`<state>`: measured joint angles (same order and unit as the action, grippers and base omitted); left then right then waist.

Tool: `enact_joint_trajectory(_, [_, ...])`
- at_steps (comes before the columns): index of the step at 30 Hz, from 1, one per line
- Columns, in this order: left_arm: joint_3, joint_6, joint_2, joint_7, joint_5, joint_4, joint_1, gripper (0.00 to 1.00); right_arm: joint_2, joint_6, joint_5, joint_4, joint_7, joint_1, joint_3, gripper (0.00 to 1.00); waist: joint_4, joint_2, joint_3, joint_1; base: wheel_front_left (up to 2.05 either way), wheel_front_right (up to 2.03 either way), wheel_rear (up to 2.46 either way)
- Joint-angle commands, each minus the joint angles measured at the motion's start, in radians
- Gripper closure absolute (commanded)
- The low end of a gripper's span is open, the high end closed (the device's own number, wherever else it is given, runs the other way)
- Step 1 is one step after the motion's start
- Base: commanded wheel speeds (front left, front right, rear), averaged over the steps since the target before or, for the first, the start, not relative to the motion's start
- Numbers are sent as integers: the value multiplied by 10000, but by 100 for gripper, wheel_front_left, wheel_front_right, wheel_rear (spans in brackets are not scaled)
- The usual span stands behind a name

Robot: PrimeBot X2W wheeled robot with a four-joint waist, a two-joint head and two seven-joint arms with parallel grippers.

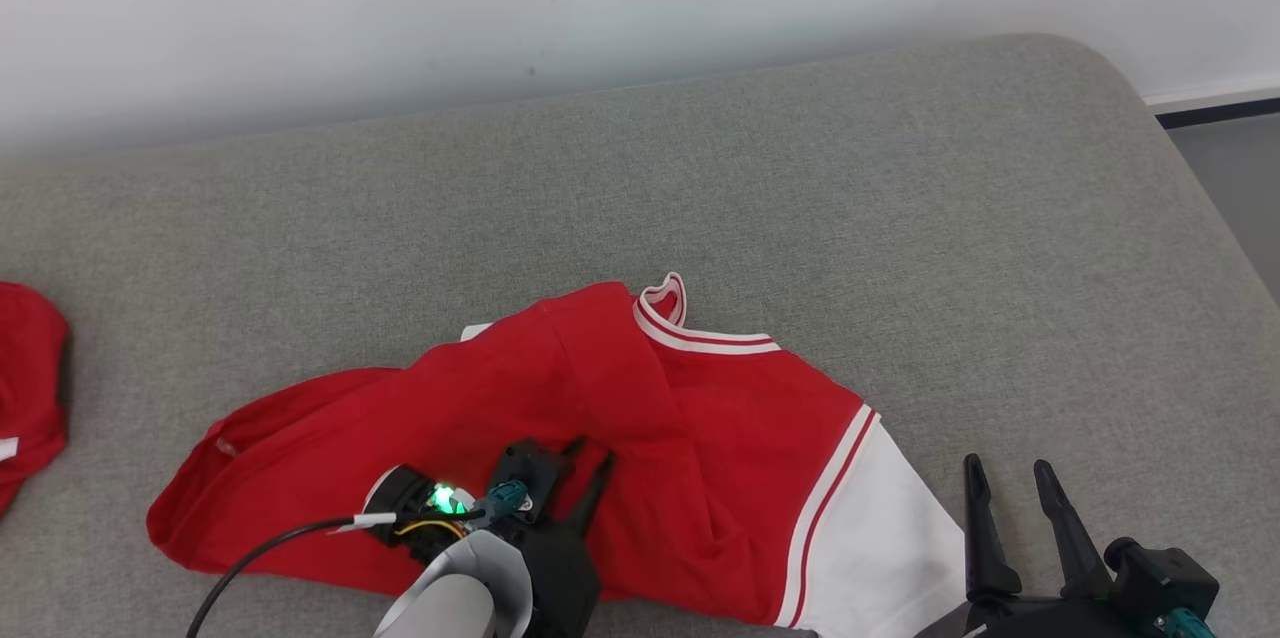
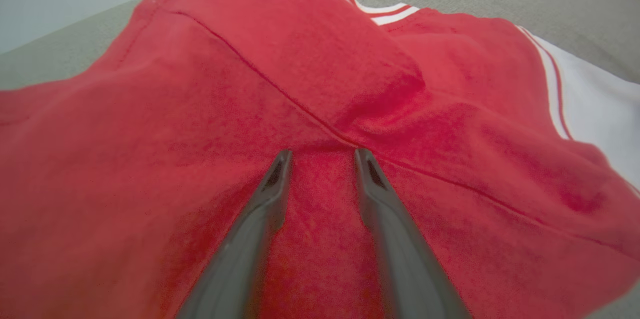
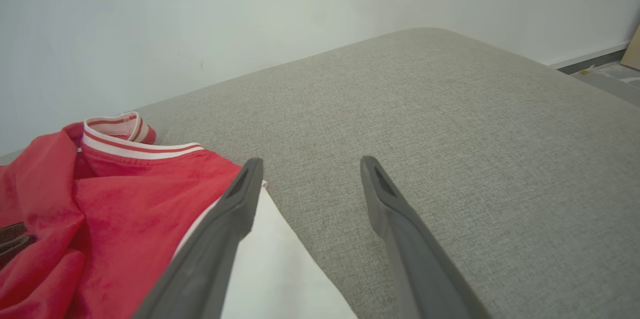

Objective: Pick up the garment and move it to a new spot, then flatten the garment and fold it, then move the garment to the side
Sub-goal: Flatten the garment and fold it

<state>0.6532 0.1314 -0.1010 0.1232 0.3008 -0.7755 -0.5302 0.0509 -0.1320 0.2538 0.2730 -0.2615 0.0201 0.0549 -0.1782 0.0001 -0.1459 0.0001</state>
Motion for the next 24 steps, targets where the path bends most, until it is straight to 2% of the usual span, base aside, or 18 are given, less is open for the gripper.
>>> enact_joint_trajectory(1, [52, -19, 12, 86, 21, -72, -99, 100, -13, 26, -31, -15, -44, 54, 14, 0, 2, -1, 32, -1, 0, 0, 0])
enact_joint_trajectory(12, [480, -19, 157, 688, 496, -527, -703, 100, -15, 26, -250, 15, -45, -183, 129, 0, 462, -1, 409, -1, 0, 0, 0])
enact_joint_trajectory(16, [640, -20, 76, 431, 1230, -299, -974, 100, -14, 26, -233, 30, -45, -216, 128, 0, 660, -1, 472, -1, 0, 0, 0])
enact_joint_trajectory(17, [763, -19, -119, 296, 1381, -150, -1165, 59, -15, 26, -242, 23, -46, -214, 120, 0, 695, -1, 479, -1, 0, 0, 0])
enact_joint_trajectory(18, [854, -22, -343, 106, 1652, -40, -1287, 0, -14, 26, -249, 25, -45, -217, 116, 0, 717, -1, 489, -1, 0, 0, 0])
enact_joint_trajectory(20, [1219, -19, -776, -464, 2196, 403, -1538, 0, -12, 26, -246, 23, -45, -216, 150, 0, 774, -1, 477, -1, 0, 0, 0])
enact_joint_trajectory(24, [1669, -20, -2182, -1612, 3585, 1538, -2385, 0, -15, 26, -223, 82, -45, -161, 144, 0, 803, -1, 424, -1, 0, 0, 0])
